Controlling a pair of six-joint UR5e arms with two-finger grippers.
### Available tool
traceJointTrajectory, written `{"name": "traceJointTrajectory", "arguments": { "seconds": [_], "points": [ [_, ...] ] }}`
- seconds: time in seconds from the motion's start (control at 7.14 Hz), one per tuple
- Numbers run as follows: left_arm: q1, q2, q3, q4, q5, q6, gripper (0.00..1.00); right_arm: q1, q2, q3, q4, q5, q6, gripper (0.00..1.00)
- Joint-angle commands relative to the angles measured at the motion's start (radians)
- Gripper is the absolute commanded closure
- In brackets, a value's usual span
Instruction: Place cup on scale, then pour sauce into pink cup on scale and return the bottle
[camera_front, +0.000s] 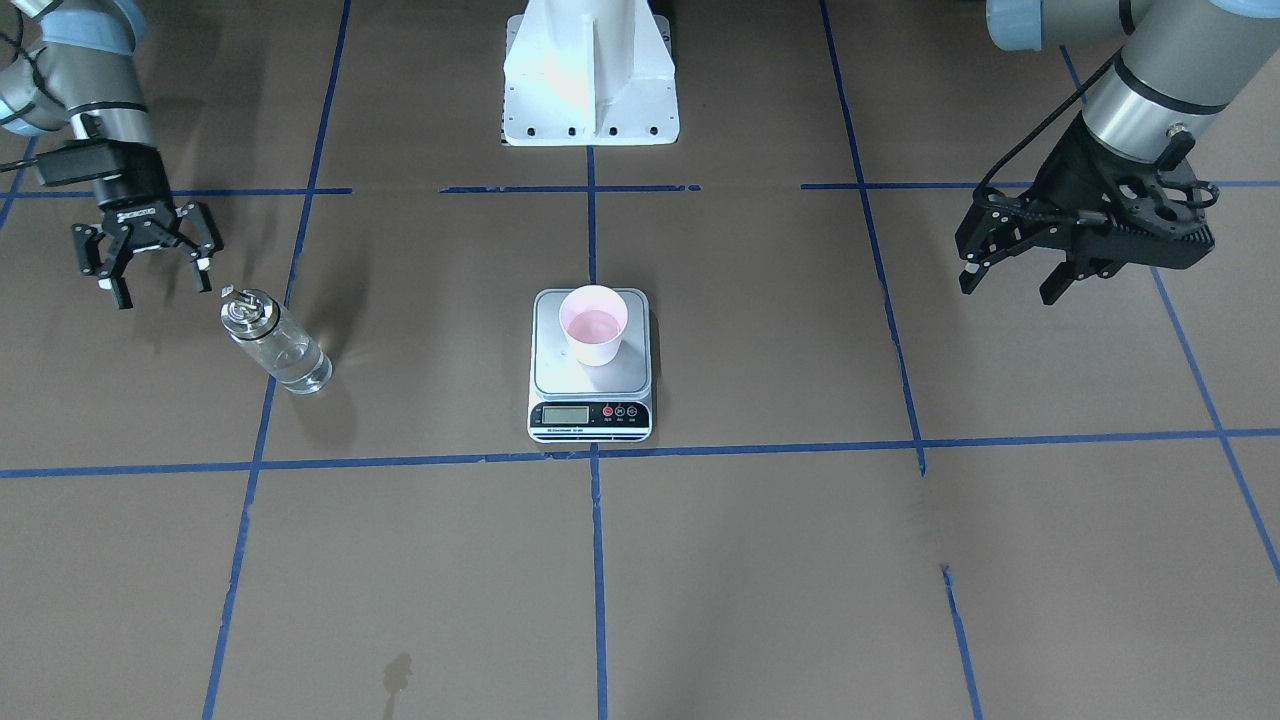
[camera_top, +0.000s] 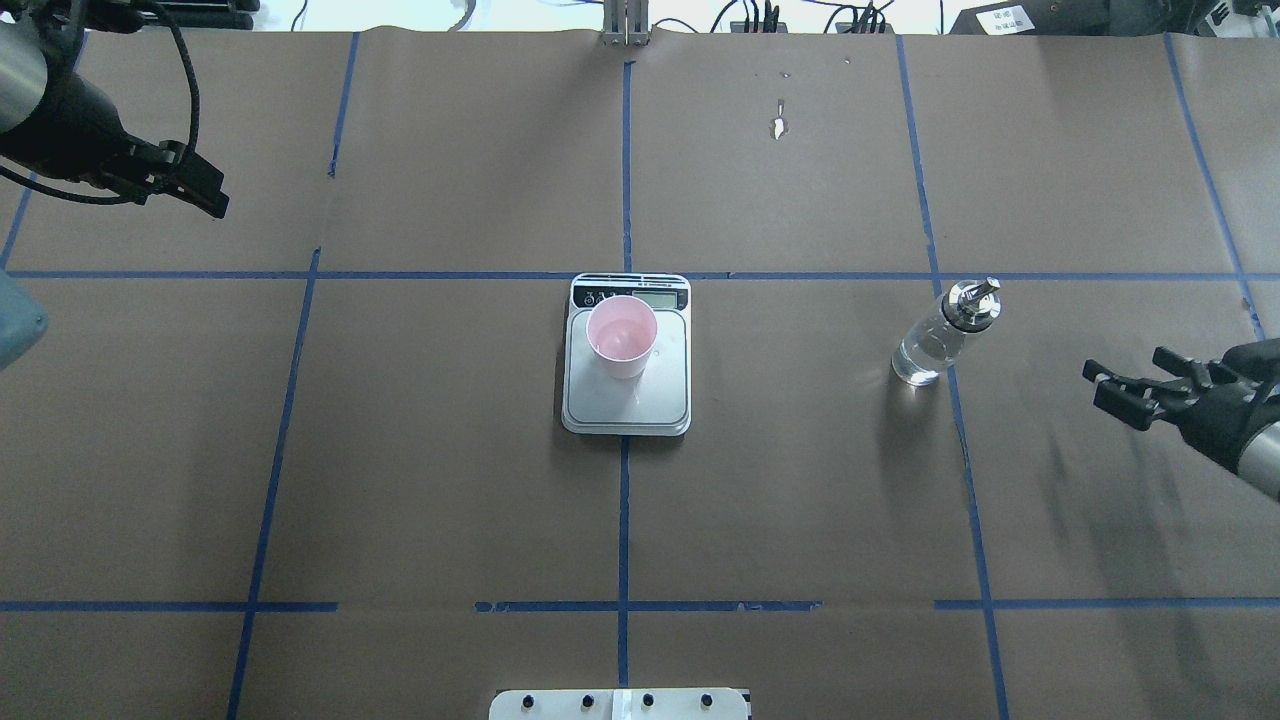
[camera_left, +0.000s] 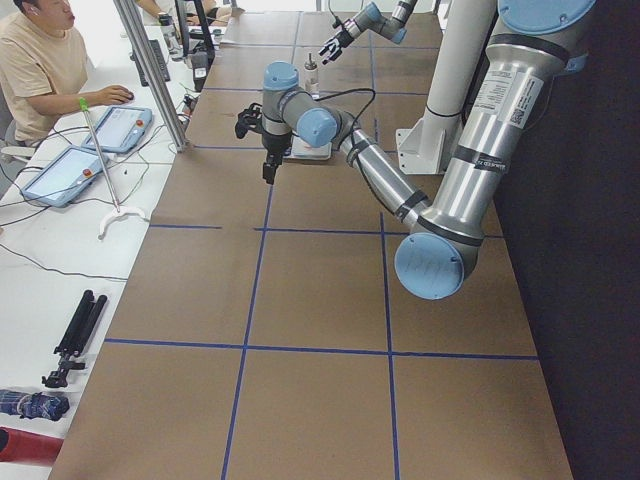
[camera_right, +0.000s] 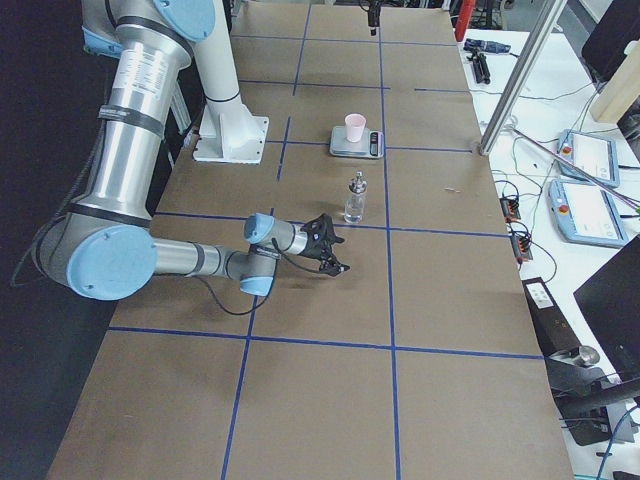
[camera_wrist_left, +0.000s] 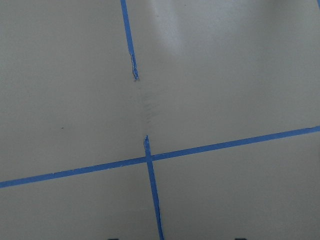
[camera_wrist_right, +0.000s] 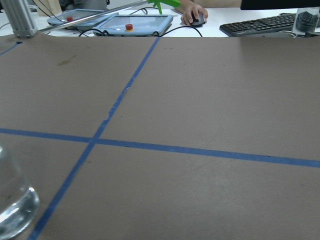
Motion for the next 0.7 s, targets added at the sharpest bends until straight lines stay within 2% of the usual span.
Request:
{"name": "traceJointTrajectory", "arguments": {
  "seconds": [0.0, 0.14, 0.42, 0.56],
  "points": [
    [-0.057, 0.009, 0.041, -0.003, 0.000, 0.131, 0.18, 0.490, 0.240, -0.233, -0.141, 0.587, -0.256, 0.00],
    [-0.109, 0.010, 0.073, -0.003, -0.003, 0.209, 0.18, 0.575, 0.305, -0.285, -0.229, 0.680, -0.319, 0.00],
    [-0.243, 0.016, 0.181, -0.006, -0.008, 0.432, 0.18, 0.707, 0.394, -0.285, -0.532, 0.864, -0.476, 0.00],
    [-0.315, 0.016, 0.259, -0.022, -0.038, 0.540, 0.18, 0.752, 0.432, -0.282, -0.682, 0.917, -0.561, 0.00]
  ]
}}
